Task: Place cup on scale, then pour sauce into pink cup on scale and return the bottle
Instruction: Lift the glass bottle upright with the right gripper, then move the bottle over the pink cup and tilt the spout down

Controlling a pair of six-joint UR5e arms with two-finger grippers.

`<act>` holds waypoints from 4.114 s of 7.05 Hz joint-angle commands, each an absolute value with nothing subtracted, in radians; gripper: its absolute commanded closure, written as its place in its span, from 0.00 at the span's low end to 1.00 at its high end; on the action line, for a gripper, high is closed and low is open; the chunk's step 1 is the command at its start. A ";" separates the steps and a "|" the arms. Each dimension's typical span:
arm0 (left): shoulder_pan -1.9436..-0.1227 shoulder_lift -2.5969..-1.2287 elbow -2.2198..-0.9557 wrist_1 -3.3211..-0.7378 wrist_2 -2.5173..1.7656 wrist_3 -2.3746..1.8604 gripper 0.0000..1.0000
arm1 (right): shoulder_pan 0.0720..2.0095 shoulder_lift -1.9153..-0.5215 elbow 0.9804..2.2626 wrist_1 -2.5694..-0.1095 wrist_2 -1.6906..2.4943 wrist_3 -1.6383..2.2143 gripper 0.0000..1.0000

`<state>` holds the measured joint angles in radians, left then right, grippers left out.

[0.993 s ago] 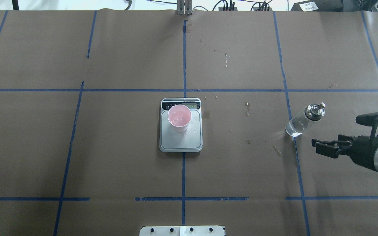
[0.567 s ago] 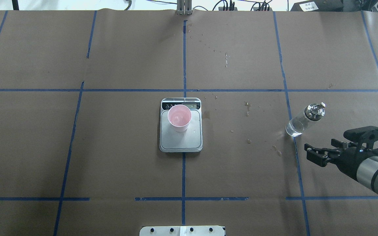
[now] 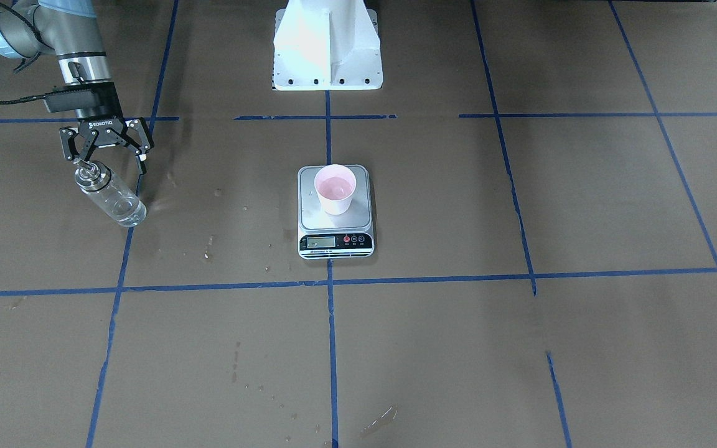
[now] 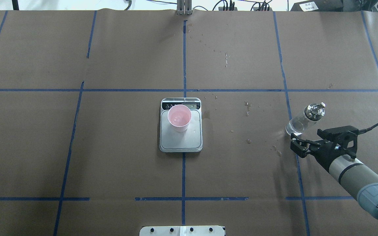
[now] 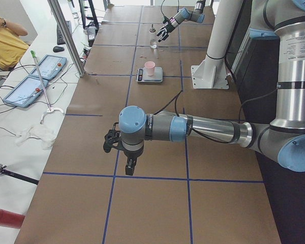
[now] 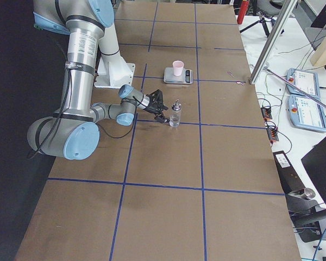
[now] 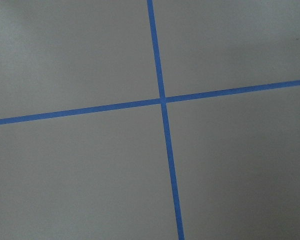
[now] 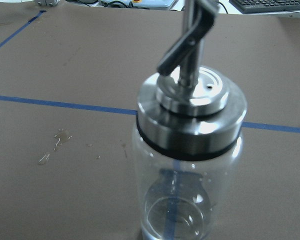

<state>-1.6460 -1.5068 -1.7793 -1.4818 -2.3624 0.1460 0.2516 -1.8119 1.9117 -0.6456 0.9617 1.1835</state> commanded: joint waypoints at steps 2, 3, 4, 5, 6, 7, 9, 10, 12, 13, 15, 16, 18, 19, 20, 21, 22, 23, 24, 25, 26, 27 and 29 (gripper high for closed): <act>-1.646 -1.506 -1.779 -1.482 -2.362 0.147 0.00 | 0.259 -1.766 1.829 -0.578 0.913 1.155 0.00; -1.646 -1.505 -1.779 -1.482 -2.362 0.147 0.00 | 0.270 -1.755 1.824 -0.577 0.910 1.128 0.00; -1.646 -1.505 -1.779 -1.482 -2.362 0.147 0.00 | 0.281 -1.753 1.824 -0.577 0.910 1.126 0.00; -1.646 -1.505 -1.779 -1.482 -2.362 0.147 0.00 | 0.291 -1.753 1.824 -0.577 0.910 1.126 0.00; -1.646 -1.503 -1.779 -1.482 -2.362 0.147 0.00 | 0.299 -1.752 1.824 -0.578 0.910 1.124 0.00; -1.646 -1.502 -1.779 -1.482 -2.362 0.149 0.00 | 0.307 -1.752 1.824 -0.577 0.910 1.123 0.00; -1.646 -1.500 -1.779 -1.482 -2.362 0.150 0.00 | 0.321 -1.709 1.822 -0.578 0.908 1.089 0.00; -1.646 -1.500 -1.779 -1.482 -2.362 0.150 0.00 | 0.322 -1.707 1.822 -0.578 0.907 1.089 0.00; -1.646 -1.493 -1.779 -1.482 -2.362 0.150 0.00 | 0.330 -1.707 1.807 -0.578 0.907 1.088 0.00; -1.646 -1.493 -1.781 -1.482 -2.362 0.149 0.00 | 0.334 -1.706 1.806 -0.578 0.907 1.088 0.07; -1.646 -1.493 -1.782 -1.482 -2.362 0.149 0.00 | 0.337 -1.703 1.807 -0.577 0.905 1.092 0.89; -1.646 -1.493 -1.782 -1.482 -2.362 0.149 0.00 | 0.337 -1.703 1.812 -0.577 0.869 1.097 1.00; -1.646 -1.493 -1.782 -1.482 -2.364 0.149 0.00 | 0.342 -1.704 1.865 -0.577 0.862 1.088 1.00; -1.646 -1.493 -1.782 -1.482 -2.364 0.150 0.00 | 0.359 -1.704 1.911 -0.580 0.867 1.077 1.00; -1.646 -1.493 -1.782 -1.482 -2.362 0.150 0.00 | 0.360 -1.701 1.951 -0.577 0.864 1.016 1.00; -1.646 -1.490 -1.779 -1.482 -2.362 0.150 0.00 | 0.371 -1.698 2.006 -0.581 0.870 0.973 1.00; -1.646 -1.488 -1.778 -1.482 -2.361 0.150 0.00 | 0.400 -1.668 2.008 -0.592 0.873 0.884 1.00; -1.646 -1.488 -1.776 -1.482 -2.361 0.150 0.00 | 0.414 -1.651 2.008 -0.594 0.873 0.818 1.00; -1.646 -1.488 -1.776 -1.482 -2.361 0.150 0.00 | 0.419 -1.654 2.005 -0.597 0.871 0.804 1.00; -1.646 -1.486 -1.776 -1.482 -2.361 0.150 0.00 | 0.426 -1.651 2.003 -0.647 0.873 0.778 1.00; -1.646 -1.482 -1.776 -1.482 -2.361 0.150 0.00 | 0.429 -1.597 2.005 -0.741 0.873 0.723 1.00; -1.646 -1.480 -1.778 -1.482 -2.362 0.150 0.00 | 0.426 -1.545 2.006 -0.878 0.873 0.694 1.00; -1.646 -1.480 -1.778 -1.482 -2.361 0.150 0.00 | 0.425 -1.436 1.993 -1.030 0.853 0.382 1.00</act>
